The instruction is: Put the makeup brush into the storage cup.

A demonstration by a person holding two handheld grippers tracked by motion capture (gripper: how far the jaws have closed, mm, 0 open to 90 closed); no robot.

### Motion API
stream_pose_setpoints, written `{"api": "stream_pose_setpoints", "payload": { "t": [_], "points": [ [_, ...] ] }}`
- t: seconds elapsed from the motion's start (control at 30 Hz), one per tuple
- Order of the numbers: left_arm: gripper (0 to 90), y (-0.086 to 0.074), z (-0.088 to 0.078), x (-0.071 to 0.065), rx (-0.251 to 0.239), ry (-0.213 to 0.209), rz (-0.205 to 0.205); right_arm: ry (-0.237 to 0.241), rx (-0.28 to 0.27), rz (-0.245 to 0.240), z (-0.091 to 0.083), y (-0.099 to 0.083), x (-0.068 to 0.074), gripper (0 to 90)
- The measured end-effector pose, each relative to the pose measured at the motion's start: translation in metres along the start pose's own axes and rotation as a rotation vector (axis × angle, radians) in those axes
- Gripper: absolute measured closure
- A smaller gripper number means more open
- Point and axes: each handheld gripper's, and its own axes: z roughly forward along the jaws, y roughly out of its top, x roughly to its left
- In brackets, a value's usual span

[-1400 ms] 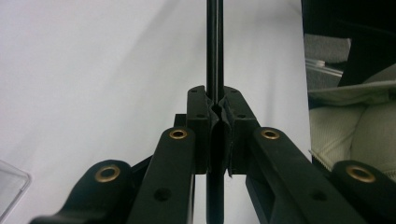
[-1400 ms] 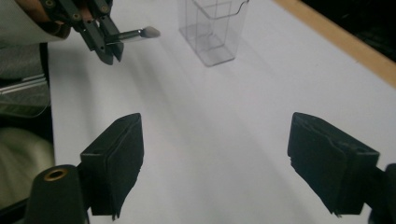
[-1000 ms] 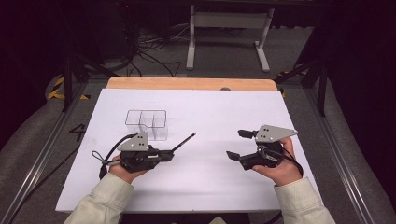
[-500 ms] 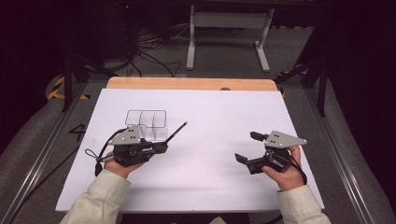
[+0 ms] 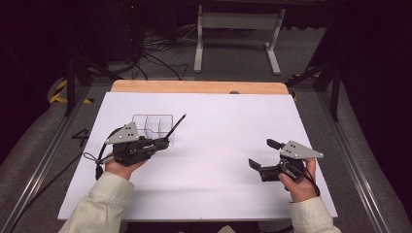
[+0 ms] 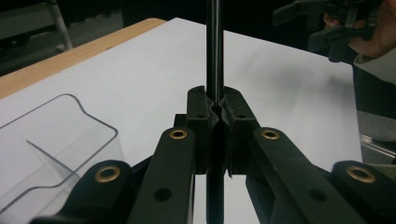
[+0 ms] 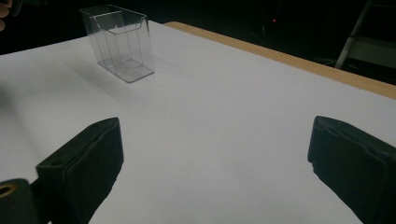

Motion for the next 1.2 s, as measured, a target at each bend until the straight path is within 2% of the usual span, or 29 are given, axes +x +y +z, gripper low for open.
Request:
{"api": "stream_pose_setpoints", "payload": {
  "t": [0.33, 0.5, 0.6, 0.8, 0.87, 0.9, 1.07, 1.2],
  "points": [
    [83.5, 0.001, 0.001, 0.01, -0.039, 0.057, -0.021, -0.029, 0.0, 0.016, 0.001, -0.008, 0.0, 3.9],
    [83.4, 0.0, 0.002, 0.015, -0.064, 0.1, -0.012, -0.025, -0.003, 0.017, 0.001, -0.009, 0.0, 3.9],
    [83.4, 0.0, 0.003, 0.017, -0.086, 0.13, -0.023, -0.025, -0.005, 0.018, 0.001, -0.009, 0.0, 3.9],
    [83.4, -0.001, 0.004, 0.023, -0.1, 0.181, -0.024, -0.01, -0.009, 0.018, 0.002, -0.01, 0.002, 3.9],
    [83.4, -0.002, 0.004, 0.024, -0.104, 0.186, -0.023, -0.01, -0.009, 0.017, 0.002, -0.01, 0.002, 3.9],
    [83.4, -0.003, 0.005, 0.026, -0.118, 0.208, -0.032, -0.012, -0.007, 0.014, 0.002, -0.01, 0.002, 3.9],
    [83.3, -0.004, 0.007, 0.03, -0.143, 0.227, -0.059, -0.004, -0.009, 0.014, 0.002, -0.01, 0.003, 3.9],
    [83.3, -0.005, 0.011, 0.034, -0.157, 0.257, -0.074, 0.003, -0.01, 0.014, 0.002, -0.011, 0.003, 3.9]
  ]
}}
